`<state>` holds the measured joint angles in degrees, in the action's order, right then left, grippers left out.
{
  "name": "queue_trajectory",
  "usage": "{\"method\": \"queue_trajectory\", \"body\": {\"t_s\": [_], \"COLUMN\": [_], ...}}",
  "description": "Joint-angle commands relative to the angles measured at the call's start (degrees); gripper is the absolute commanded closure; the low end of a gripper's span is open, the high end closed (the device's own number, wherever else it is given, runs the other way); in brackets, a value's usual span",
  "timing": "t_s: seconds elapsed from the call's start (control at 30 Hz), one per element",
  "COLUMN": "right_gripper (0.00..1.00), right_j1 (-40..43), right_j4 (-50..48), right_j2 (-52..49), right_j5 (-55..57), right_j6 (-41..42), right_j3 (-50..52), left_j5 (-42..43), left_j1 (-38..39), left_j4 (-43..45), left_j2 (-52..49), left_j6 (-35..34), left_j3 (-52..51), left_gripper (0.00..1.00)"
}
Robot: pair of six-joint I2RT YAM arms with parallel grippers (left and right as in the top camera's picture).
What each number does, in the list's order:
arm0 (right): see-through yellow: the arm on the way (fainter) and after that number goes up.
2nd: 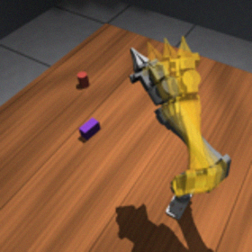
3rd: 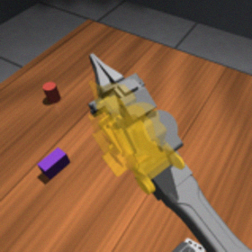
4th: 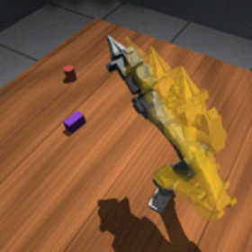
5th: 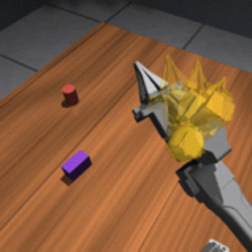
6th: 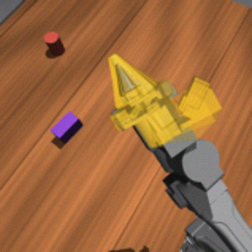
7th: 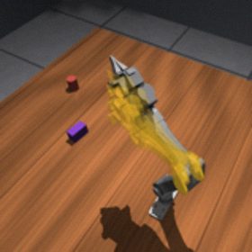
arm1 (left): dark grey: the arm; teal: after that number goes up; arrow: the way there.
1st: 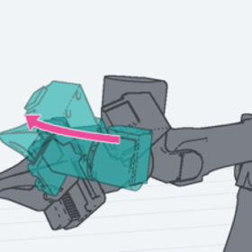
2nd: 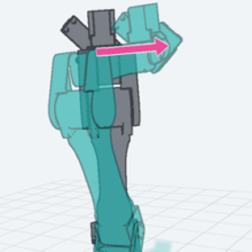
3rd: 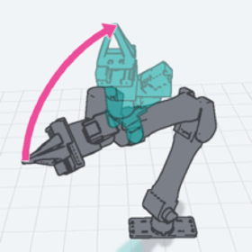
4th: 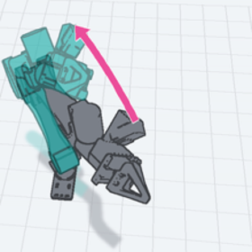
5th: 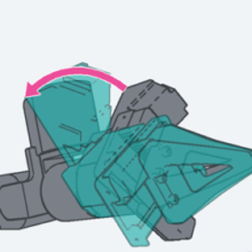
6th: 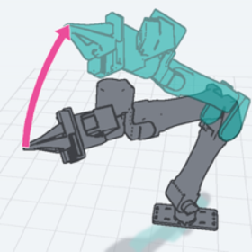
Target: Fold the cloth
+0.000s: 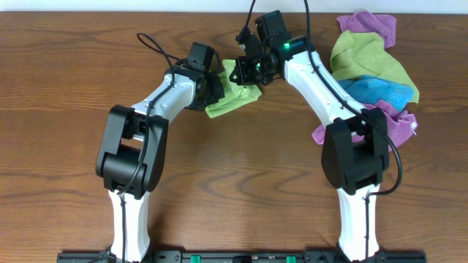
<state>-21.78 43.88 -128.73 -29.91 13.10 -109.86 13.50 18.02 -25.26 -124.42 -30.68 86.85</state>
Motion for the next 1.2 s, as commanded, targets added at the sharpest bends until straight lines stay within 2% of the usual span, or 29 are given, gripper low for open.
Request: {"method": "queue_trajectory", "body": {"t_s": [0.0,0.27,0.4,0.63,0.83,1.17], "right_gripper": [0.99,0.99,0.98,0.99,0.99,0.99], "right_j1": [0.11,0.07,-0.42,-2.67,-5.29,-6.80], "right_j4": [0.44,0.59,0.42,-0.20,-2.16,-5.97], "right_j2": [1.03,1.03,1.03,0.70,-1.97,-4.52], "right_j5": [0.13,0.11,0.44,5.53,5.75,8.90], "right_j6": [-1.66,-2.38,-4.02,-6.21,-6.51,-6.29], "right_j3": [-0.50,-0.50,-0.50,-0.48,-0.48,-0.48], "left_j5": [3.21,4.35,4.33,3.91,3.93,3.96], "left_j1": [-1.46,-5.79,-8.94,-11.72,-11.67,-11.67], "left_j4": [-0.31,-1.01,-5.68,-14.73,-19.89,-23.61], "left_j2": [1.14,16.57,26.84,38.97,43.65,44.11], "left_j6": [-0.66,-0.48,2.75,3.74,4.72,5.46], "left_j3": [-0.68,-0.68,-0.68,-0.68,-0.68,-0.68], "left_gripper": [0.94,0.94,0.94,0.93,0.93,0.93]}}
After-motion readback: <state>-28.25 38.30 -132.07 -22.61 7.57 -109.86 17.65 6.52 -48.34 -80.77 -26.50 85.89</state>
